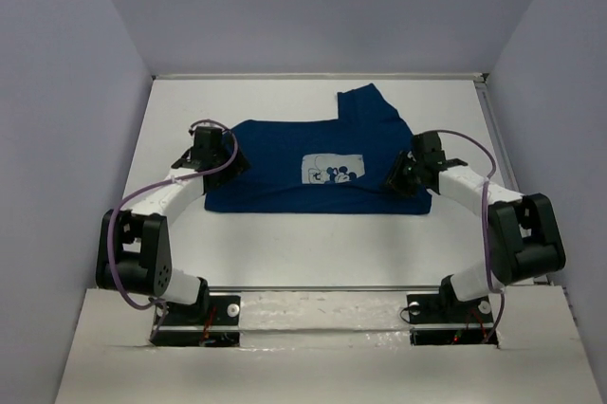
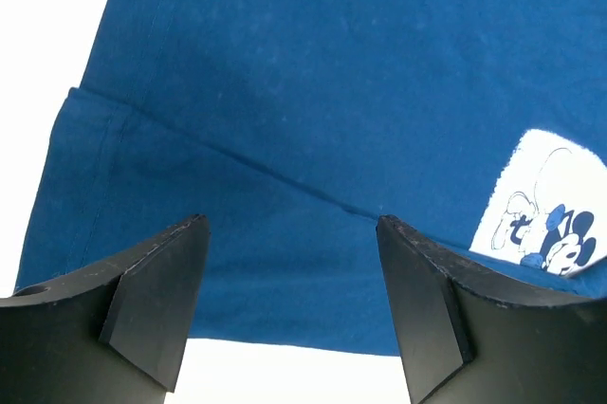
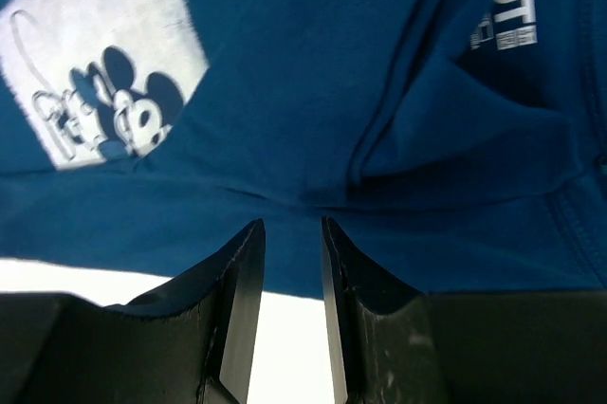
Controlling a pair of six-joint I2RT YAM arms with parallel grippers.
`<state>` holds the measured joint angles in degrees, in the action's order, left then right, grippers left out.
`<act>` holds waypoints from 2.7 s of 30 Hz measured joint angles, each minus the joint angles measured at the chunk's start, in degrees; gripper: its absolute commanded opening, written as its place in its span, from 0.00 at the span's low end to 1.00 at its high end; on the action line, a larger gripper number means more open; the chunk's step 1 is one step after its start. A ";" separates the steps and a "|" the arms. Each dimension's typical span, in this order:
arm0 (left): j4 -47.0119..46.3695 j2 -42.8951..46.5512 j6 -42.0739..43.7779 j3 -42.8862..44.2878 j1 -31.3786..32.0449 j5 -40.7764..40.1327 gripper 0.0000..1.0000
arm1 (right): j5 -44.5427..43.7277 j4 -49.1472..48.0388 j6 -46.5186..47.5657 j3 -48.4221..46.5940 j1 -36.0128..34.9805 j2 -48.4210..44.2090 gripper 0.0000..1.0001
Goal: Fold and stack the t-shirts
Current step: Fold the flattened tshirt in 1/3 of the way, then grap the side of the flattened tshirt furthest away from the robot with both arms
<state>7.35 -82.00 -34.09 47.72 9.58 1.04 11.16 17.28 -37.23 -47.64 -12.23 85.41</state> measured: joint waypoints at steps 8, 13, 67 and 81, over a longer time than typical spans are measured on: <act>-1.92 -0.63 1.25 -1.97 0.00 -1.88 0.71 | -4.48 -1.49 -1.84 0.50 -0.24 0.74 0.37; -1.99 -1.84 1.70 -2.05 0.00 -2.32 0.71 | -5.40 -1.46 -2.29 0.57 -0.50 2.82 0.40; 0.26 -3.58 4.26 7.74 0.00 -6.49 0.70 | -7.72 1.55 8.41 -33.94 -7.43 28.44 0.44; -0.33 -19.71 5.07 24.04 -9.49 -6.36 0.67 | -6.78 2.43 12.04 -27.76 -8.02 13.92 0.00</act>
<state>7.03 -101.71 -29.02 71.77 0.10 -5.32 4.38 19.70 -25.19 -75.40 -20.25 99.33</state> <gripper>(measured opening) 0.680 0.063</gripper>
